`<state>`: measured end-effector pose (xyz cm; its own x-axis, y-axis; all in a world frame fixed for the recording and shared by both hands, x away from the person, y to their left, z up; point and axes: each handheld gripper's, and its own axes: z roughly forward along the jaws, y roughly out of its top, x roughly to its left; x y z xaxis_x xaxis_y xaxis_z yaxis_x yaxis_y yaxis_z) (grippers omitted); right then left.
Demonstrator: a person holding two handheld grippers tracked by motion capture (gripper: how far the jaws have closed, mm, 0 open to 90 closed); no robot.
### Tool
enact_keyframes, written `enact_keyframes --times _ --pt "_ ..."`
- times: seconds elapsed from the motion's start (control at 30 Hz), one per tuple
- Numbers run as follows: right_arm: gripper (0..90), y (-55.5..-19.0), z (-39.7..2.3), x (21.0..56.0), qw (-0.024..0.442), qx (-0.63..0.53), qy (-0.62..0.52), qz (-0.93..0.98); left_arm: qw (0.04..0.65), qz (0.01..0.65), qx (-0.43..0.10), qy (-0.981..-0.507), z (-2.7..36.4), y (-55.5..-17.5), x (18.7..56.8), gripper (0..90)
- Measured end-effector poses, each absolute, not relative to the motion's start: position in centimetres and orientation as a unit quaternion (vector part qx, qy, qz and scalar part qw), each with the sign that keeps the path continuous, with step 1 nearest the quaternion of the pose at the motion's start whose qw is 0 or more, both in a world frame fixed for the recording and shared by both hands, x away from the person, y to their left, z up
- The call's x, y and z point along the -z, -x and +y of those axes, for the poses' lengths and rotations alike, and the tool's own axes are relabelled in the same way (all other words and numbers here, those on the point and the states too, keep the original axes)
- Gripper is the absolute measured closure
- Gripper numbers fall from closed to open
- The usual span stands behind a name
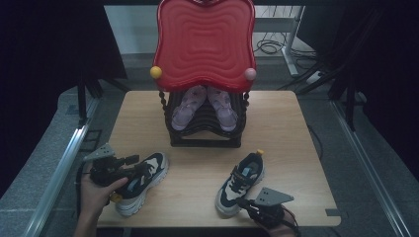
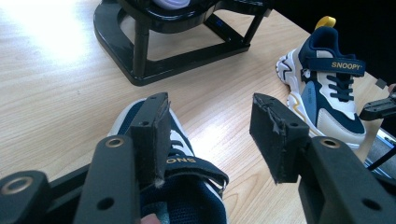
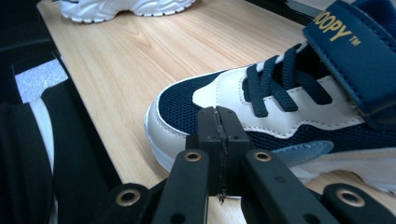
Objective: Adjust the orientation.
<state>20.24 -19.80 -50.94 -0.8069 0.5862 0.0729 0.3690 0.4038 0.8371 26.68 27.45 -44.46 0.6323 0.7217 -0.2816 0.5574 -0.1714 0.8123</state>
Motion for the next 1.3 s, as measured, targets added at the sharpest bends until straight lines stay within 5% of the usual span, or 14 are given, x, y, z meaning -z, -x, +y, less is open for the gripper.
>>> enact_keyframes --times 1.3 --pt "90.0 -23.7 -14.2 51.2 0.143 -0.467 -0.310 0.816 0.487 0.427 -0.082 -0.757 27.4 -26.7 44.6 48.0"
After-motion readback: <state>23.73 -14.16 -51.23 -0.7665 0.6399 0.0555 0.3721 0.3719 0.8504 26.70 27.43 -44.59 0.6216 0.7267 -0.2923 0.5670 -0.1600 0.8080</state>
